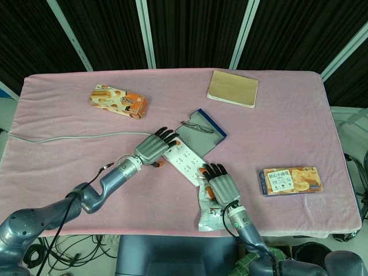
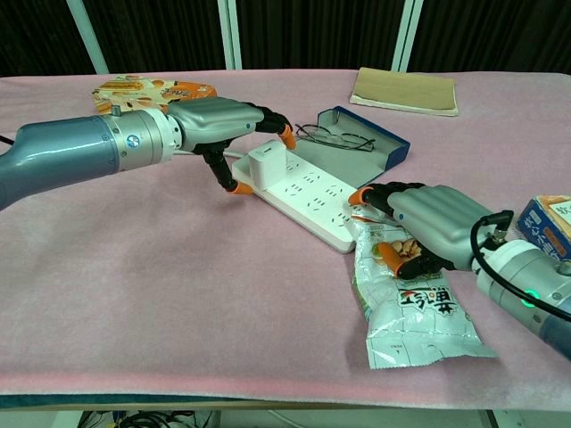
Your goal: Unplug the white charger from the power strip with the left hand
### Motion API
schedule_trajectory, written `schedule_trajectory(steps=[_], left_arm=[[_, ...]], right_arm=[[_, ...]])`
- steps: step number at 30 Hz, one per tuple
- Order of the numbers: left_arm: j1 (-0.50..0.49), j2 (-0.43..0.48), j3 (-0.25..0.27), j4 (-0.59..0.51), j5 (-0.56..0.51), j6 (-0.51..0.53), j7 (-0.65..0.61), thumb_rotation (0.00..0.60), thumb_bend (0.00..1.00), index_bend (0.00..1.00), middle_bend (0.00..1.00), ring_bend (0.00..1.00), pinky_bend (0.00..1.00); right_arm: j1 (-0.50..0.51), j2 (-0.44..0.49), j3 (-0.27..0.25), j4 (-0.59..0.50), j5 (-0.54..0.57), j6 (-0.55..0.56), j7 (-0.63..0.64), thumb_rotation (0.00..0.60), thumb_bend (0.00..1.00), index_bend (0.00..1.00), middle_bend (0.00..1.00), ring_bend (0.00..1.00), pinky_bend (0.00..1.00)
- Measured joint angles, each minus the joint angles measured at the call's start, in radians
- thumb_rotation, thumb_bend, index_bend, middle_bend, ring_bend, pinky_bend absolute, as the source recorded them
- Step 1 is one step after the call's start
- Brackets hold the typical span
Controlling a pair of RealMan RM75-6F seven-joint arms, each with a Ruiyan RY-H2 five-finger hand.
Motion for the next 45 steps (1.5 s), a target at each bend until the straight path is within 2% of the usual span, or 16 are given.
schedule_trajectory(steps=[23, 27, 38, 45], left_arm=[[-0.004, 0.026, 0.013, -0.020, 0.001, -0.023, 0.055, 0.600, 0.25, 0.21, 0.07, 0.00, 0.00], [-0.006, 0.012, 0.014, 0.002, 0.006, -0.019, 0.057, 0.600, 0.28, 0.21, 0.07, 0.00, 0.00], [-0.011, -0.026, 0.027, 0.065, 0.037, 0.008, -0.013, 0.600, 0.31, 0.21, 0.08, 0.00, 0.00], [-0.029, -0.018, 0.038, 0.068, 0.051, -0.016, -0.068, 0.600, 0.31, 0.23, 0.08, 0.00, 0.00]], right_arm=[[-0.004, -0.012, -0.002, 0.018, 0.006, -0.002, 0.001, 0.600, 0.44, 0.15, 0.09, 0.09, 0.11], [-0.006, -0.021, 0.000, 0.028, 0.011, -0.003, 0.008, 0.600, 0.44, 0.15, 0.09, 0.09, 0.11], [-0.008, -0.028, 0.004, 0.049, 0.012, -0.001, 0.025, 0.600, 0.44, 0.15, 0.09, 0.09, 0.11], [-0.011, -0.026, 0.005, 0.055, 0.018, -0.010, 0.044, 0.600, 0.44, 0.15, 0.09, 0.09, 0.11]])
